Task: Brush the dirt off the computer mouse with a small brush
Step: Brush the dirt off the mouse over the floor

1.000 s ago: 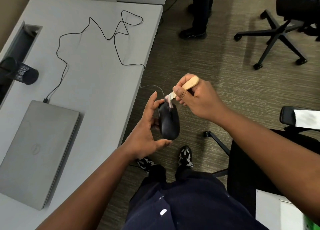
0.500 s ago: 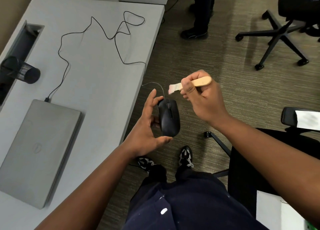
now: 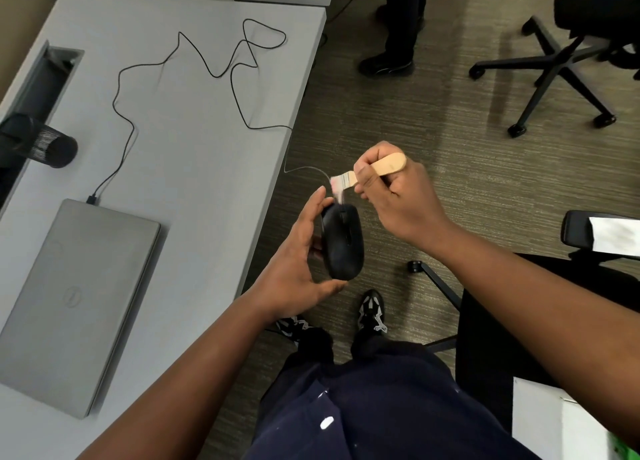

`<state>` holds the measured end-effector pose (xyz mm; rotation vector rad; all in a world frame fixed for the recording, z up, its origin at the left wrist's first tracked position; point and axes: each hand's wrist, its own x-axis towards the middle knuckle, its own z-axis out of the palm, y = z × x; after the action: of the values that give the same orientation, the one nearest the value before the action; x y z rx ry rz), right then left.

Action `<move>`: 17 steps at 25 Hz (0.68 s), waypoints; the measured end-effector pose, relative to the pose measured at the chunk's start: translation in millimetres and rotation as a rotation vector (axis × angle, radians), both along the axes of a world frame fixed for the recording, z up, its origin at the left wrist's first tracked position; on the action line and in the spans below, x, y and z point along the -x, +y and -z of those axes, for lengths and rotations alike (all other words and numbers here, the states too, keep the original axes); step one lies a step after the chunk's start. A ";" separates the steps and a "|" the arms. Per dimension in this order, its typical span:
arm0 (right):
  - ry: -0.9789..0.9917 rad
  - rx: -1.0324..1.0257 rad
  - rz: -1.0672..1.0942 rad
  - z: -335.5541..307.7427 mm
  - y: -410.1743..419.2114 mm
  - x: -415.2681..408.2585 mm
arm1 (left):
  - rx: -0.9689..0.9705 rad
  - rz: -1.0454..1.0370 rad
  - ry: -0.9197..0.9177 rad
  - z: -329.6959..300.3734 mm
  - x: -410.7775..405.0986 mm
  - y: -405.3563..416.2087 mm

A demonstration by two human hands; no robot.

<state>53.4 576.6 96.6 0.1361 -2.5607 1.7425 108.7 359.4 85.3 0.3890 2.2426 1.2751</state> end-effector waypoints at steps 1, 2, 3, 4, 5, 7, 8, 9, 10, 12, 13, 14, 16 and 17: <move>0.005 0.024 0.014 0.6 -0.6 -1.2 | 0.004 -0.005 -0.005 0.3 -0.6 -1.0; -0.007 0.067 0.040 0.7 -0.9 -2.4 | 0.008 -0.011 -0.008 0.5 -1.0 -2.0; -0.032 0.118 0.077 0.0 -0.3 -3.2 | 0.010 -0.018 -0.012 0.4 -1.0 -2.8; -0.063 0.162 0.111 -0.8 1.0 -3.6 | 0.013 -0.026 -0.015 0.4 -0.9 -3.6; -0.093 0.188 0.131 -1.2 2.7 -3.5 | 0.014 -0.033 -0.015 0.2 -0.6 -4.0; -0.141 0.189 0.125 -1.0 4.6 -3.9 | 0.011 -0.040 -0.008 -0.3 -1.0 -4.2; -0.156 0.177 0.109 -0.8 4.6 -4.2 | 0.008 -0.038 -0.003 -0.5 -1.4 -3.8; -0.163 0.166 0.094 -0.7 3.9 -4.7 | 0.008 -0.032 0.000 -0.5 -2.1 -3.0; -0.164 0.159 0.081 -0.7 3.3 -5.3 | 0.010 -0.024 0.002 -0.2 -2.9 -2.2; -0.151 0.153 0.059 0.7 1.1 -7.4 | 0.009 -0.020 0.001 0.9 -3.8 -1.4; -0.139 0.144 0.052 2.2 0.2 -8.9 | 0.008 -0.022 0.001 1.3 -3.9 -0.9; -0.124 0.128 0.050 3.7 -0.5 -10.7 | 0.007 -0.022 0.001 1.6 -3.9 -0.6; -0.098 0.115 0.064 5.5 -1.2 -12.9 | 0.008 -0.019 -0.008 1.4 -3.9 -0.4; -0.090 0.123 0.074 4.8 -1.6 -13.2 | 0.009 -0.021 -0.015 0.9 -3.7 -0.4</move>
<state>66.7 575.0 91.8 -0.0420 -2.4734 1.9133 112.4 358.9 84.4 0.3526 2.2449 1.2745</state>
